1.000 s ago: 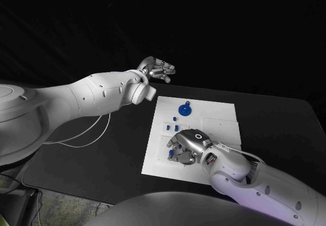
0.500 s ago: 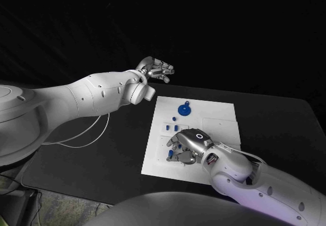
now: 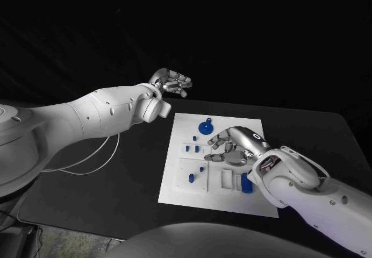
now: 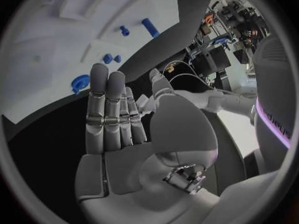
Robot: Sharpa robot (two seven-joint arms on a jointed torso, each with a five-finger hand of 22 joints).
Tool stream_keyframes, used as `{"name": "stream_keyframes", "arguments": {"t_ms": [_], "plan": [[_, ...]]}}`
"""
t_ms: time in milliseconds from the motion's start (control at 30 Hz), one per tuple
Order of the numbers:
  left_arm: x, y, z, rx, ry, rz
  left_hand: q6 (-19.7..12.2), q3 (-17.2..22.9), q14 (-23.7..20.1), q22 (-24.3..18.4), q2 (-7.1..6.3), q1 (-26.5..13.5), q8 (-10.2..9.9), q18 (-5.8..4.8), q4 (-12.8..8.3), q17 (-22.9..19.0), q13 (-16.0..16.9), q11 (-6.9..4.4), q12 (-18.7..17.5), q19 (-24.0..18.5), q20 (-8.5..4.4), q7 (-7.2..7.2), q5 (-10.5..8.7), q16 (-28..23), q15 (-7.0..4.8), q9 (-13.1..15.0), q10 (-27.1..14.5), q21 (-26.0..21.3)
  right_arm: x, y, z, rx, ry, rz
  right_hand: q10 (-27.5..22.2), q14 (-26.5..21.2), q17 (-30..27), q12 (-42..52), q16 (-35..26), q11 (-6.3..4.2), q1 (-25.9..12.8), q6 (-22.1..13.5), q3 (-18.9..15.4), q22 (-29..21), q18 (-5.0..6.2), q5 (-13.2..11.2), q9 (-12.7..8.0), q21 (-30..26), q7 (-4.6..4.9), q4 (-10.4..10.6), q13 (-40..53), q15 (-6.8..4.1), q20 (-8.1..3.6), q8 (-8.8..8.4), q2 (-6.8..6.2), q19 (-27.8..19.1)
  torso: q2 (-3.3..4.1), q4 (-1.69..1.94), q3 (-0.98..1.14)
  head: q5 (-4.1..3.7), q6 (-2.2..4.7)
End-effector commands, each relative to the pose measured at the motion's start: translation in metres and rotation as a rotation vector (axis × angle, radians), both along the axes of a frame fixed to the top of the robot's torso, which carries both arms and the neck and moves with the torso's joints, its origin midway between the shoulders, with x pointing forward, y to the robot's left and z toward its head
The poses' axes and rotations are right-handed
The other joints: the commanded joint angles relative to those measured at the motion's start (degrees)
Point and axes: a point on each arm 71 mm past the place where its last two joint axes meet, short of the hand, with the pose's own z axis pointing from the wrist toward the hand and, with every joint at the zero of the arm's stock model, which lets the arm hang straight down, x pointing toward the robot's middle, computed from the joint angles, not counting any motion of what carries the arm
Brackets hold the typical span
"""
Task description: Assemble the parts on the task board
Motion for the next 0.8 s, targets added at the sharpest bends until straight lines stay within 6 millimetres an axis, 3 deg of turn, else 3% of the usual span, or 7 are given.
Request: {"name": "stream_keyframes", "arguments": {"t_ms": [33,100,167,267,400,500,800], "plan": [[0.0,0.0,-0.002,-0.008,0.004,-0.007,-0.2,0.0,-0.1,0.0,-0.26,0.0,0.0,0.17,0.3,0.0,-0.1,0.05,0.3,0.4,0.17,-0.01,-0.3,-0.2,0.38,0.1,-0.3,-0.1,0.005,-0.01,0.0,0.122,0.167,0.0,-0.6,-0.9,0.3,4.2,0.4,-0.55,0.1,0.5,-1.4,-0.2,-1.06,1.8,5.5,-0.8,-0.64,-1.8,1.8,-0.26,-0.57,0.52,1.28,-0.4,-0.37,-0.25,0.11,-0.62,0.47],[-0.001,0.001,-0.004,-0.008,0.008,-0.005,-0.2,0.0,-0.1,0.0,-0.26,0.0,0.0,0.17,0.3,0.0,-0.1,0.05,0.3,0.4,0.17,-0.01,-0.3,-0.2,0.38,0.1,-0.3,-0.1,0.01,-0.021,0.0,0.119,0.186,-0.015,-2.3,-1.1,0.6,9.4,1.0,-0.82,0.1,-0.4,-2.5,0.3,-1.39,2.7,14.0,-1.1,-0.64,-3.6,4.8,-0.52,-0.85,1.17,2.15,-0.2,-0.55,-0.38,0.16,-0.86,0.47],[-0.001,0.001,-0.006,-0.008,0.011,-0.003,-0.2,0.0,-0.1,0.0,-0.26,0.0,0.0,0.17,0.3,0.0,-0.1,0.05,0.3,0.4,0.17,-0.01,-0.3,-0.2,0.38,0.1,-0.3,-0.1,0.015,-0.032,-0.001,0.107,0.203,-0.033,-4.9,-1.0,0.6,14.4,1.6,-1.19,0.0,-2.3,-2.1,1.2,-1.27,3.0,27.6,-1.3,-1.21,-5.5,7.4,-0.71,-0.96,1.77,3.59,0.3,-0.69,-0.46,0.17,-1.39,0.77],[-0.002,0.002,-0.008,-0.008,0.015,-0.001,-0.2,0.0,-0.1,0.0,-0.26,0.0,0.0,0.17,0.3,0.0,-0.1,0.05,0.3,0.4,0.17,-0.01,-0.3,-0.2,0.38,0.1,-0.3,-0.1,0.02,-0.045,-0.004,0.089,0.224,-0.057,-4.9,-0.8,1.0,17.5,2.1,-1.74,-0.2,-2.1,-2.0,1.7,-1.44,4.1,33.0,-1.0,-1.76,-6.0,9.1,-1.1,-1.32,2.49,3.54,0.7,-0.92,-0.69,0.18,-1.65,0.8],[-0.003,0.005,-0.012,-0.008,0.024,0.004,-0.2,0.0,0.0,-0.1,-0.21,0.0,0.0,0.17,0.4,0.0,-0.1,0.06,0.3,0.4,0.18,-0.01,-0.2,-0.2,0.39,0.1,-0.4,-0.1,0.024,-0.068,-0.01,0.046,0.283,-0.104,-8.5,-1.5,3.5,26.6,4.5,-2.62,-0.6,-5.1,-1.6,3.5,-1.93,6.1,52.7,-0.3,-2.7,-6.7,15.6,-1.59,-1.92,6.67,3.71,0.8,-1.25,-0.94,0.28,-2.73,1.04],[-0.004,0.008,-0.014,-0.007,0.028,0.007,-0.2,0.1,0.0,-0.1,-0.2,0.0,0.0,0.17,0.3,0.0,-0.1,0.06,0.3,0.4,0.17,0.0,-0.17,-0.1,0.38,0.1,-0.4,-0.1,0.025,-0.081,-0.014,0.014,0.321,-0.136,-11.9,-1.9,6.0,33.1,6.1,-3.01,-1.8,-5.1,-0.8,5.0,-1.91,6.5,66.1,-0.1,-3.07,-6.9,20.0,-1.76,-2.07,4.81,3.81,0.7,-1.46,-1.17,0.29,-3.22,0.96],[-0.007,0.013,-0.016,-0.009,0.026,0.01,-0.2,0.1,0.0,-0.1,-0.2,0.0,0.0,0.17,0.3,0.0,-0.1,0.06,0.3,0.4,0.17,0.0,-0.17,-0.1,0.38,0.1,-0.4,-0.1,0.017,-0.112,-0.025,-0.151,0.457,-0.214,-10.1,3.4,18.9,46.2,17.3,-5.71,-5.1,0.1,0.6,9.5,-3.12,7.4,68.4,5.8,-5.79,-2.1,31.9,-4.22,-4.19,4.27,5.5,2.8,-1.91,-1.6,0.16,-5.25,0.29]]}}
